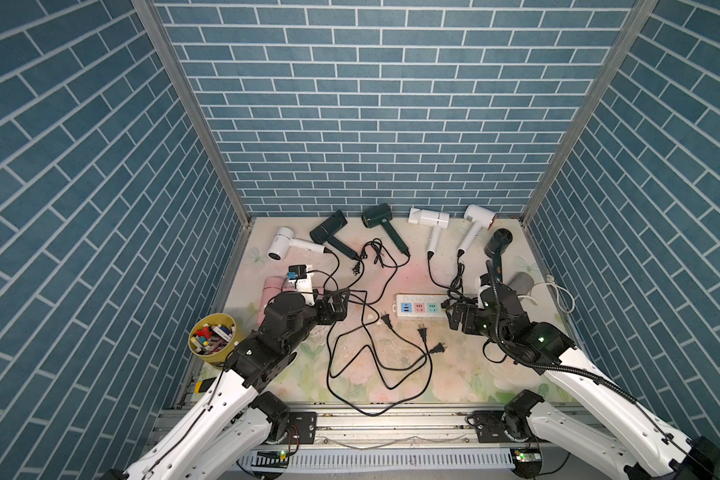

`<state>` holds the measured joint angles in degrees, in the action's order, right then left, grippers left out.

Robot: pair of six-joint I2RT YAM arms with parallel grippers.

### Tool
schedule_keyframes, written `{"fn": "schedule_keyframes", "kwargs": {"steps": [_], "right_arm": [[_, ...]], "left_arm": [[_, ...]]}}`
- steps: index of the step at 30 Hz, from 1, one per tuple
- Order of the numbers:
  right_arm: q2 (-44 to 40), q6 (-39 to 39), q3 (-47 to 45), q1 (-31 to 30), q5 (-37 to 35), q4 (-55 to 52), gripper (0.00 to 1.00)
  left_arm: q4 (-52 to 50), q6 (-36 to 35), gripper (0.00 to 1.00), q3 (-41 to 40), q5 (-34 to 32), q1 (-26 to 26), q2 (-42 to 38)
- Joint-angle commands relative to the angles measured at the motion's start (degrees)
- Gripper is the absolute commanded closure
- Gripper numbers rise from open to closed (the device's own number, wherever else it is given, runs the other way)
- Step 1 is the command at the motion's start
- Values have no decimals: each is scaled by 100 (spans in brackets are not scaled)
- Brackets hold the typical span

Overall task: Charge the blow dryers
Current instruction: Insert the plug into the socket, then adjust the charging cable at the center of the board.

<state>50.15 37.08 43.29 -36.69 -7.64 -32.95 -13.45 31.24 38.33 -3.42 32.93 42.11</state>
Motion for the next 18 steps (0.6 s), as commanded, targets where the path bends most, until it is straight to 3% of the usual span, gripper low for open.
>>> {"fn": "schedule_keyframes", "kwargs": {"steps": [1,9,18], "right_arm": [[568,-401,425,12,152,186,1],[2620,-1159,1456,30,1195,513,8],[5160,-1638,3283,29,1089,306,18]], "left_arm": [[7,-22,0,142,-201,4,380],[904,-558,0,124,-565,-41,1970],[712,-1068,1,315,-695,-201,2472]]}}
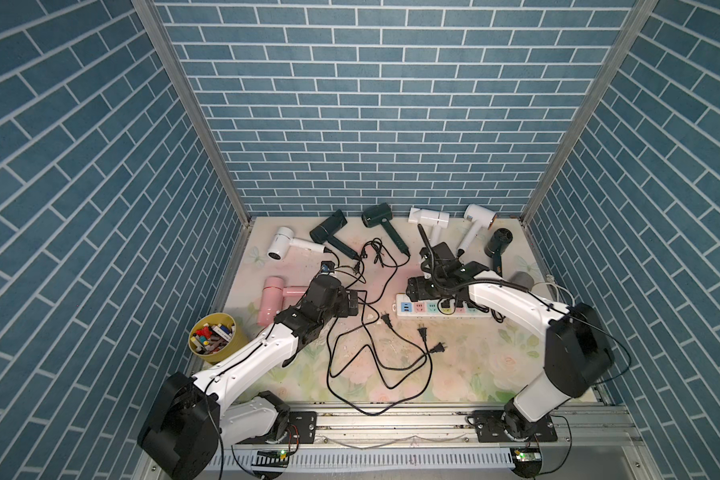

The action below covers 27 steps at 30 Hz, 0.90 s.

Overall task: Charge the blow dryers
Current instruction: Adjust the charging cable at the center of the board.

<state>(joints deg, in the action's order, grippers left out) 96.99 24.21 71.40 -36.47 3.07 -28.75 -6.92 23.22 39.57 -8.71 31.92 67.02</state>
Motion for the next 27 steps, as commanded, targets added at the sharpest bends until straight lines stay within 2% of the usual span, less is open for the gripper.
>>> {"fn": "schedule_keyframes", "kwargs": {"steps": [1,9,14,18,22,25,27], "right_arm": [[713,-363,741,8,3,-175,19],[2382,-599,2841,18,-112,-742,25],[3328,-954,4257,91,-95,-1227,41],[4095,-1008,5500,214,364,-1730,51],[4983,-912,6862,299,643,-2260,54],[5464,-807,7504,325,981,-2380,55],[5632,-724,7608,333,1169,-2284,56]], "left_arm": [[50,-242,1,191,-133,-168,-7],[-163,-124,0,247,128,-522,-47],[-195,-56,1,281,353,-610,-9],[-216,-63,1,215,317,-626,-188],[-221,-73,0,167,256,-632,-315],[-213,-66,0,156,245,-632,-314],[-218,-64,1,165,255,-626,-297]]}}
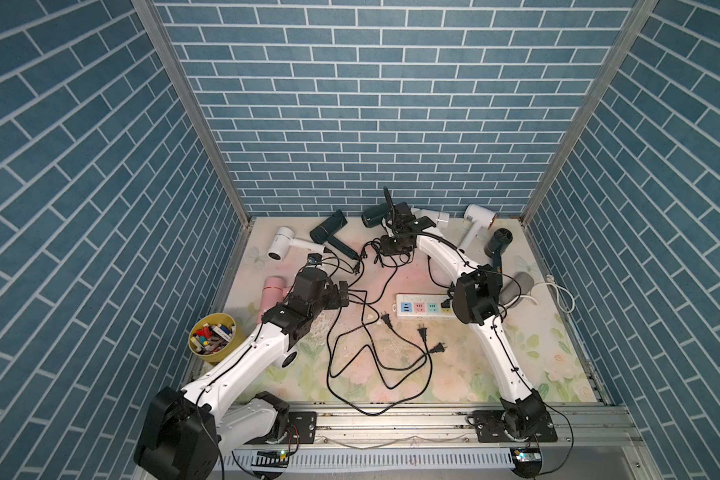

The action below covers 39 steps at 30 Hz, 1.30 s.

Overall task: Charge the blow dryers
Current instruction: Adjust the charging cable at the center of the board.

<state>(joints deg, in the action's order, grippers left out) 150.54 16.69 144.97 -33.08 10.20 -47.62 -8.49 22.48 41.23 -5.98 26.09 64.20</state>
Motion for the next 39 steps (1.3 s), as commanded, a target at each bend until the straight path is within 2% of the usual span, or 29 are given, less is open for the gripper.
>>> {"fn": "schedule_keyframes", "kwargs": {"steps": [1,7,11,18,30,39], "right_arm": [[346,81,260,-10,502,-345,57],[605,211,278,-16,955,-146,65],[654,252,261,-49,967,-129,69],[344,178,-139,-230,1019,-82,100],[-1554,209,-2779,-594,977,957,100],[-2137,520,-4068,-781,1494,1483,100]], "left_arm": [[-46,16,1,-1,-4,-44,-6],[-35,28,1,-2,18,-50,13],[-30,33,0,-10,41,-45,9],[-5,46,0,-28,56,-46,-17],[-5,53,1,-88,46,-49,-189],[1,46,0,-94,18,-46,-187]]}}
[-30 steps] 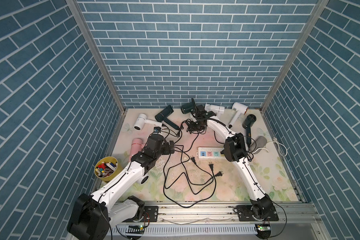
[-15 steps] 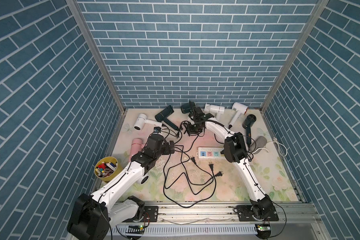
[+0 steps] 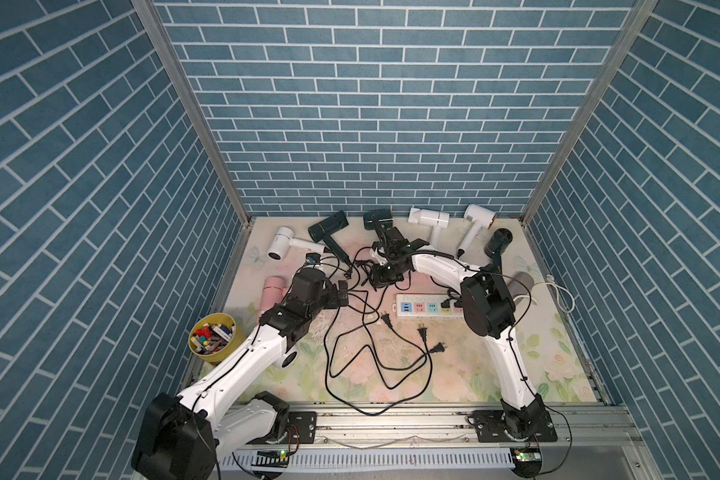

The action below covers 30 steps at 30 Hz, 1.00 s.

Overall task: Charge the blow dryers
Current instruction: Adjust the charging cable at the center of the board, then adjust the blow dryer at the center of the board.

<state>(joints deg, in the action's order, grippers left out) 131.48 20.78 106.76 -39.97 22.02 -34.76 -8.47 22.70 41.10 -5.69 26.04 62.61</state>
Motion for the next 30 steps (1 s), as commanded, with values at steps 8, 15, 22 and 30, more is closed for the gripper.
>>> {"fn": "schedule_keyframes", "kwargs": {"steps": [8,15,22,30], "right_arm": [[-812,6,-426,11,-371,-126,51],[-1076,100,-302,443,-972,-264,36],[-69,107,846,676,-1828,-807,42],[1145,-100,2195,674,-1575,-1162,44]], "left_arm": [[-220,7,1,119,-140,-42,276],[-261,-12,1,157,-253,-61,340],[-278,-29,0,165,-310,-86,399],[-298,-39,1,200,-318,-92,480]]}}
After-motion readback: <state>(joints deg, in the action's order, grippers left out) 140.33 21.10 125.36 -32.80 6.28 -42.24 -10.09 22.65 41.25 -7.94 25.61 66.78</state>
